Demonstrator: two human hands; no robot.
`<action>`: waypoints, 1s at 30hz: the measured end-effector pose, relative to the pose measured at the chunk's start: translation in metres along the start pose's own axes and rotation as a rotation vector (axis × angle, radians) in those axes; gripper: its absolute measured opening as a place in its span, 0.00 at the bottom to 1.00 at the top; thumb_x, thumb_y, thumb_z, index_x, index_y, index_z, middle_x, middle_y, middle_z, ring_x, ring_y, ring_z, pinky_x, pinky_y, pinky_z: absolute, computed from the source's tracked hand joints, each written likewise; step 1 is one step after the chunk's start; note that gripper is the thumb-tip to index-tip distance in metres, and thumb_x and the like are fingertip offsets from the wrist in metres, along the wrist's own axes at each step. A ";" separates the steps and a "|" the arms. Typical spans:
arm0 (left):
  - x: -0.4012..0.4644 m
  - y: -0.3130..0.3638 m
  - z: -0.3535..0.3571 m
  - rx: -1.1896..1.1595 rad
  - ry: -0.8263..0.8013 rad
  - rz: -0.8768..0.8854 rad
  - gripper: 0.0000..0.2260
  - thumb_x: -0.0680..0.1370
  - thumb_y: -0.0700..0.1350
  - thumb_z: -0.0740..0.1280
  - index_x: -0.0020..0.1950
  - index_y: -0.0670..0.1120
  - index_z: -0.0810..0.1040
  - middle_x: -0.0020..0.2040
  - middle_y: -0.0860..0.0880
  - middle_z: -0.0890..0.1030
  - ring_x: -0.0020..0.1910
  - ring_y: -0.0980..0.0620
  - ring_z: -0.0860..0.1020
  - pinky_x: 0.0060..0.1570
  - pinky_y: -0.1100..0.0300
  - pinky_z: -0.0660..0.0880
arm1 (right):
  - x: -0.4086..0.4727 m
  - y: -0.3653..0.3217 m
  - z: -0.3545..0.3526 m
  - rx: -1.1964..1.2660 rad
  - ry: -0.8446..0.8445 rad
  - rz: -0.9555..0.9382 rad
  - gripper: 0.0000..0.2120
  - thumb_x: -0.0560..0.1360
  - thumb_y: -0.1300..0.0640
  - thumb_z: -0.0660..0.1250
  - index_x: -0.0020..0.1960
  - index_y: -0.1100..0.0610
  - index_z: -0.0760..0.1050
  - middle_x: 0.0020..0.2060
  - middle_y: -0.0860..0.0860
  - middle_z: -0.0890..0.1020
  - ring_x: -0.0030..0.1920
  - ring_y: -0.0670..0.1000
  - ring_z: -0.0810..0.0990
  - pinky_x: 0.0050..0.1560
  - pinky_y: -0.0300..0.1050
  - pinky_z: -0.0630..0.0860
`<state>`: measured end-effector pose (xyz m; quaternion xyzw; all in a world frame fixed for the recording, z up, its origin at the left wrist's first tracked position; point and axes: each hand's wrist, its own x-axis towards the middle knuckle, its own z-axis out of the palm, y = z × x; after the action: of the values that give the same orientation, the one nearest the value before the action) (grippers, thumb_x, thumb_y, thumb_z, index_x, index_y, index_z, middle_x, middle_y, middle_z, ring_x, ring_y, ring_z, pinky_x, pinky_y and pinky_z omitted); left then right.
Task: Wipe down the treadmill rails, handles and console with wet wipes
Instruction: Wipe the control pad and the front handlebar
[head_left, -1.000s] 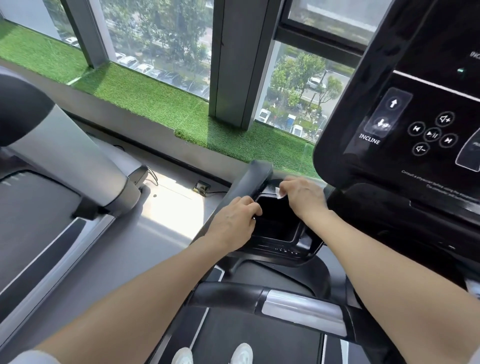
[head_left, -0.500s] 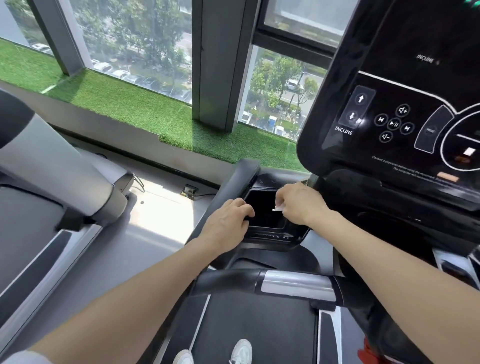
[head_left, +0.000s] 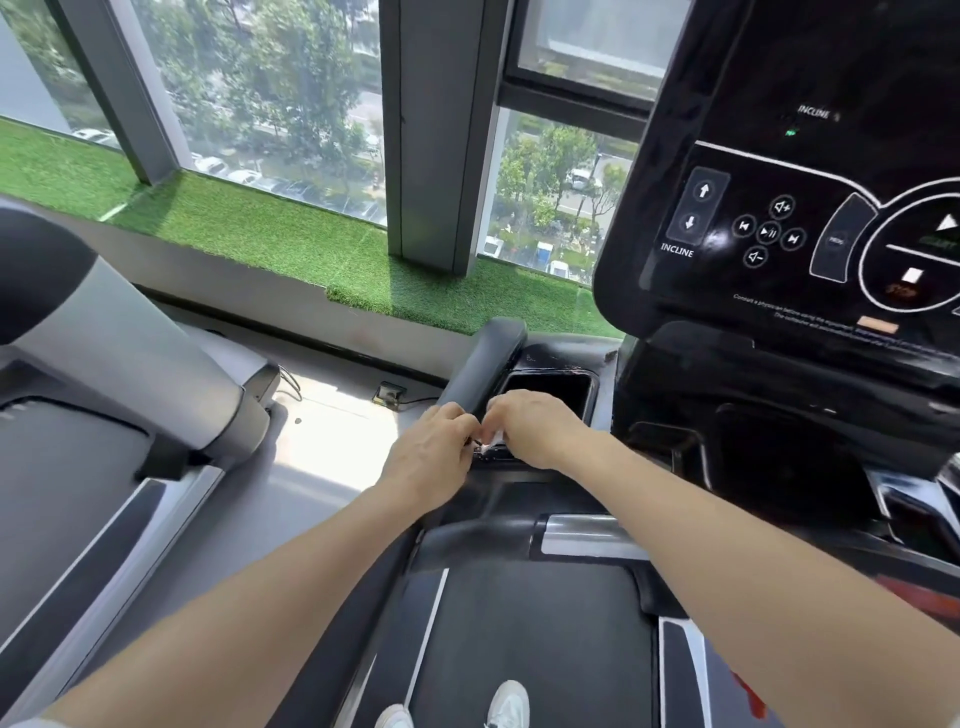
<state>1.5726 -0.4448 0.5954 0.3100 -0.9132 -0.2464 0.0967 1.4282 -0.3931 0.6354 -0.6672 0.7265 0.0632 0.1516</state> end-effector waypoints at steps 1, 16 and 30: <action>-0.001 -0.001 0.000 0.005 -0.011 -0.003 0.11 0.79 0.41 0.60 0.60 0.48 0.76 0.59 0.50 0.73 0.61 0.49 0.69 0.57 0.54 0.70 | 0.001 -0.001 0.003 -0.022 -0.021 -0.004 0.19 0.74 0.67 0.62 0.56 0.46 0.80 0.57 0.48 0.79 0.60 0.52 0.75 0.58 0.44 0.71; -0.007 -0.007 0.002 0.052 0.008 -0.042 0.11 0.80 0.43 0.59 0.59 0.49 0.77 0.58 0.51 0.74 0.60 0.50 0.69 0.53 0.55 0.71 | -0.005 -0.012 0.016 -0.078 -0.057 0.002 0.22 0.76 0.65 0.60 0.63 0.44 0.75 0.59 0.47 0.76 0.59 0.53 0.76 0.56 0.46 0.73; 0.004 0.050 0.017 0.042 0.015 0.036 0.11 0.80 0.42 0.60 0.59 0.48 0.77 0.60 0.51 0.73 0.62 0.50 0.69 0.54 0.53 0.71 | -0.082 0.052 -0.015 -0.112 -0.014 0.144 0.18 0.76 0.66 0.59 0.56 0.48 0.79 0.57 0.49 0.78 0.56 0.53 0.77 0.57 0.48 0.74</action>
<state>1.5383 -0.4062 0.6064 0.2974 -0.9228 -0.2229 0.1015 1.3795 -0.3140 0.6689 -0.6200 0.7670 0.1189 0.1142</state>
